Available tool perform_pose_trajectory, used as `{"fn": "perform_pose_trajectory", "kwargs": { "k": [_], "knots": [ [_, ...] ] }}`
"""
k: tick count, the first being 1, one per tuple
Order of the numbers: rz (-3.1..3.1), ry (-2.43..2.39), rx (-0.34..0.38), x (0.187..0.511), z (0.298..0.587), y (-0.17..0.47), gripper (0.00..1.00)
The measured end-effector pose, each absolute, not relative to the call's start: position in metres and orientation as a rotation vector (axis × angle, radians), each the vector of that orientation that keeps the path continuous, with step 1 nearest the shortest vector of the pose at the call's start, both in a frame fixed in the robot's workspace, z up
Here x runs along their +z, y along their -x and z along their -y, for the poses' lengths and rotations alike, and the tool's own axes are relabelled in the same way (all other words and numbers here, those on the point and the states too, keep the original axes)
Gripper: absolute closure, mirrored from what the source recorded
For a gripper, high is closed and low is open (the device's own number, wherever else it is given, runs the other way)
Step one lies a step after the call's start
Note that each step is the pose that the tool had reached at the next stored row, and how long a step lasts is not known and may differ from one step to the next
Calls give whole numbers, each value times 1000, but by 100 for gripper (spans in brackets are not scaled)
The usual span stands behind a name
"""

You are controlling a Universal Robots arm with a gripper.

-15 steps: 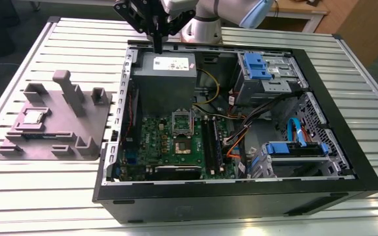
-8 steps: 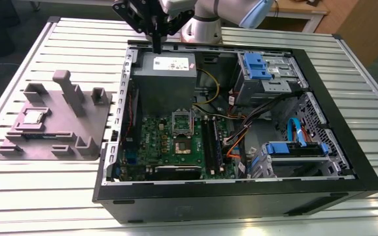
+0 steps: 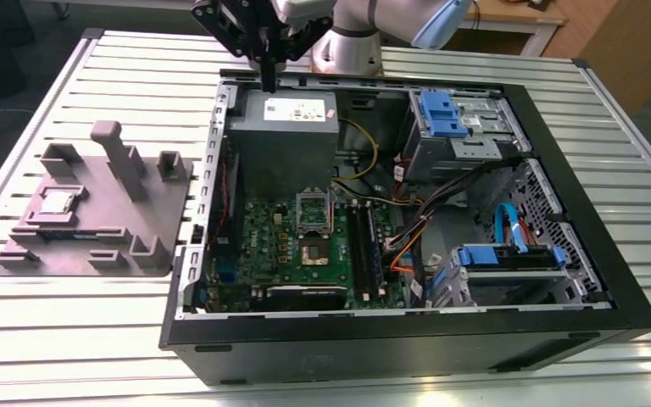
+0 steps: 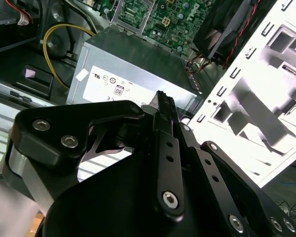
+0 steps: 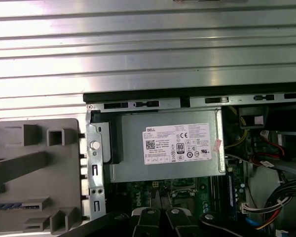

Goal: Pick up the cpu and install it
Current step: 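Reach for the cpu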

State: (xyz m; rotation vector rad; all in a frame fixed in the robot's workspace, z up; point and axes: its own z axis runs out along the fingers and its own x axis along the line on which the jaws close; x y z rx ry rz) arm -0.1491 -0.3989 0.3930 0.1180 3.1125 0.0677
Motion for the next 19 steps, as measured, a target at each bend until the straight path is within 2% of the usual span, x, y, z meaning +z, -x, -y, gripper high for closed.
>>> {"fn": "perform_pose_trajectory", "kwargs": {
  "k": [19],
  "knots": [
    [-3113, -118, 68, 393, 399, 153, 89]
  ]
}}
